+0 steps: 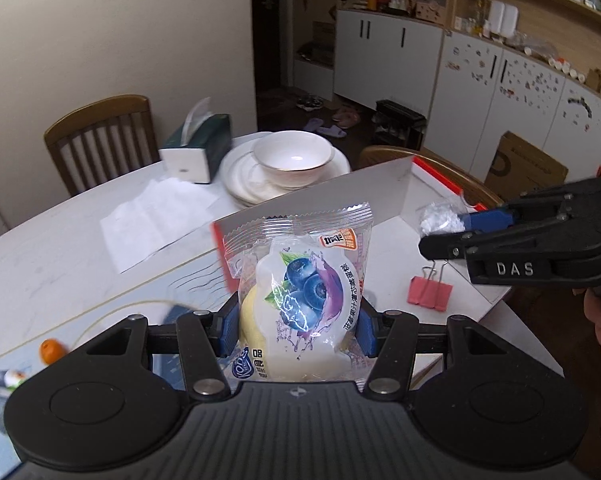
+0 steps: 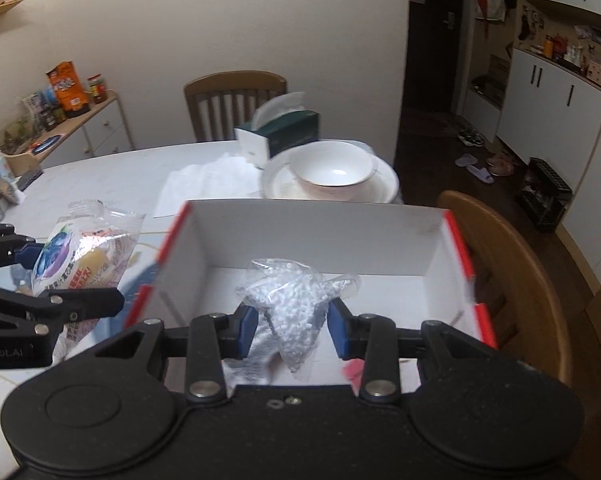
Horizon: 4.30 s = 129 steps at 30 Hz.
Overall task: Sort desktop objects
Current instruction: 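Carry the bread bag and bead bag into the red box and release both, then withdraw both tools from the box back over the table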
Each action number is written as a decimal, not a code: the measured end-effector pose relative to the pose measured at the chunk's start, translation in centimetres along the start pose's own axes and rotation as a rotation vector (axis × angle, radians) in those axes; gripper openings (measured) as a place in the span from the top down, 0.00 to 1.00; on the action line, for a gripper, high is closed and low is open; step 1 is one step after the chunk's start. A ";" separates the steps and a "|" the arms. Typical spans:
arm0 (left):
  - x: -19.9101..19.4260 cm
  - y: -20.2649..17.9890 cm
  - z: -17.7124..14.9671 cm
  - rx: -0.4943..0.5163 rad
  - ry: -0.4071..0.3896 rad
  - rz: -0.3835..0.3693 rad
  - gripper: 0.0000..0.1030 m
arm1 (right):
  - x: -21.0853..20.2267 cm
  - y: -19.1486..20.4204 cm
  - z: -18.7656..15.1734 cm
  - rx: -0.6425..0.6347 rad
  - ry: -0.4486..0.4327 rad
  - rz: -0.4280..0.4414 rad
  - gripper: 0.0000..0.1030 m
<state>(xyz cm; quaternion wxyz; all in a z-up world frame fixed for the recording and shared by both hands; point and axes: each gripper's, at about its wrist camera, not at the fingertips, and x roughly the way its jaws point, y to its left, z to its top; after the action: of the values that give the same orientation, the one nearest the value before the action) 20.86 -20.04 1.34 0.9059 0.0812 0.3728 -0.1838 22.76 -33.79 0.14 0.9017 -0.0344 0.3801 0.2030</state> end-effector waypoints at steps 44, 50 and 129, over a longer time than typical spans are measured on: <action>15.7 -4.4 1.3 0.124 0.409 -0.010 0.47 | 13.7 -4.5 0.8 -0.236 0.365 -0.019 0.64; 14.5 -4.3 1.4 0.112 0.360 -0.026 0.43 | 13.2 -4.8 0.8 -0.232 0.355 -0.013 0.59; -10.3 24.5 -15.6 -0.198 -0.114 0.130 0.01 | 3.4 25.3 -1.6 -0.108 0.019 0.177 0.29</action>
<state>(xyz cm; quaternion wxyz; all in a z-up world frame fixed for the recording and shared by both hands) 13.70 9.70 -2.24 0.9392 0.0045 0.3310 -0.0913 13.87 -9.79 -1.03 0.8734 -0.0511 0.3787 0.3019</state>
